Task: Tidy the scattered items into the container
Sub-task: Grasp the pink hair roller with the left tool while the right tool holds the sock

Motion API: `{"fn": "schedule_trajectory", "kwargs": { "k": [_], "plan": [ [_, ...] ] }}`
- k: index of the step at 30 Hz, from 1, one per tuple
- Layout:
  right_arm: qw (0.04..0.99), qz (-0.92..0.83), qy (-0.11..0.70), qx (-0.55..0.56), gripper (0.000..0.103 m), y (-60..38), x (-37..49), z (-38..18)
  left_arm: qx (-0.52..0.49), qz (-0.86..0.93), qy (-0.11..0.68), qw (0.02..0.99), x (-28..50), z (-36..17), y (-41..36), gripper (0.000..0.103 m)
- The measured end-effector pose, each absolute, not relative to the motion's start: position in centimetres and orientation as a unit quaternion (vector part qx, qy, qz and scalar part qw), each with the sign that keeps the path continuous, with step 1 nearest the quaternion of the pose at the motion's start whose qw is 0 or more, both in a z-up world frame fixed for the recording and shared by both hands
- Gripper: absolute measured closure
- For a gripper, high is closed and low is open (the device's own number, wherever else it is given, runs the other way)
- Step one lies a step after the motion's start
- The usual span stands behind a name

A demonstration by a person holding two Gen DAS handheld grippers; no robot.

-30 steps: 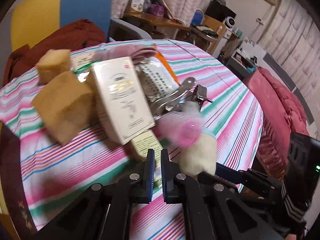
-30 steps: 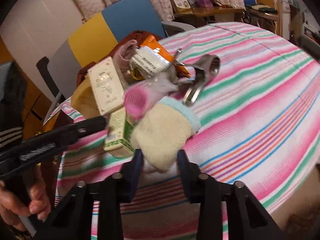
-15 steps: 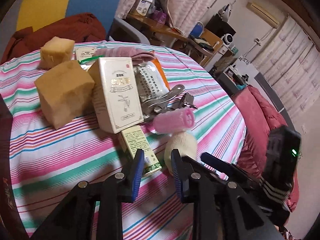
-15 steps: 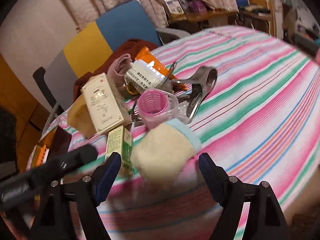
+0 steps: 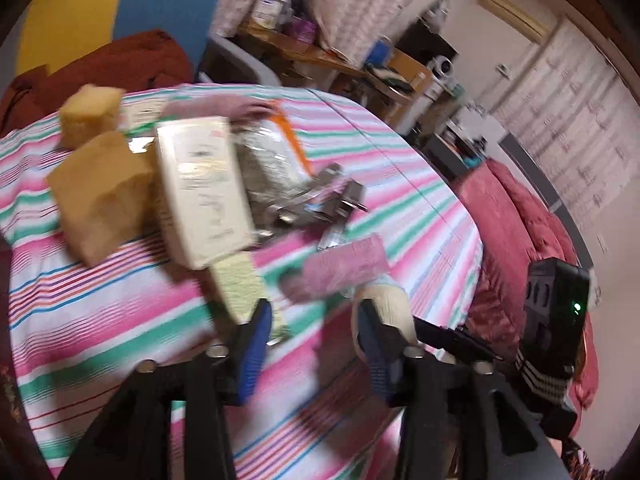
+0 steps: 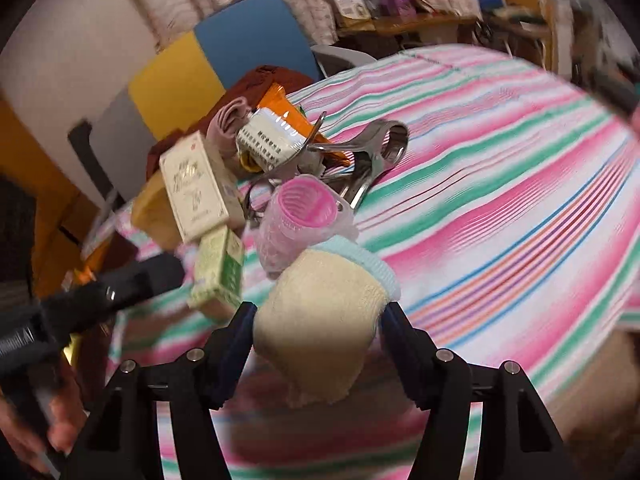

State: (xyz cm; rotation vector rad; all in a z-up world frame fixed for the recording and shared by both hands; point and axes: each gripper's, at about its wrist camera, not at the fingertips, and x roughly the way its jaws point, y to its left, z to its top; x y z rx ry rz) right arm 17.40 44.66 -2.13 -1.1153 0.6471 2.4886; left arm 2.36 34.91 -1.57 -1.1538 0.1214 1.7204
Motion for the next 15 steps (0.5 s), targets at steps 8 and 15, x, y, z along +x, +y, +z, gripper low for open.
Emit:
{"fn": "schedule_trajectory", "kwargs": {
  "k": [8,15],
  "plan": [
    [0.161,0.888,0.148,-0.404,0.038,43.7,18.2,-2.9,-0.512,0.694,0.094,0.497,2.9,-3.2,39.6,0.044],
    [0.157,0.888,0.179,-0.392,0.038,44.8,19.0,-3.5,-0.535,0.672,0.076,0.506,2.4,-4.0,41.4,0.043]
  ]
}}
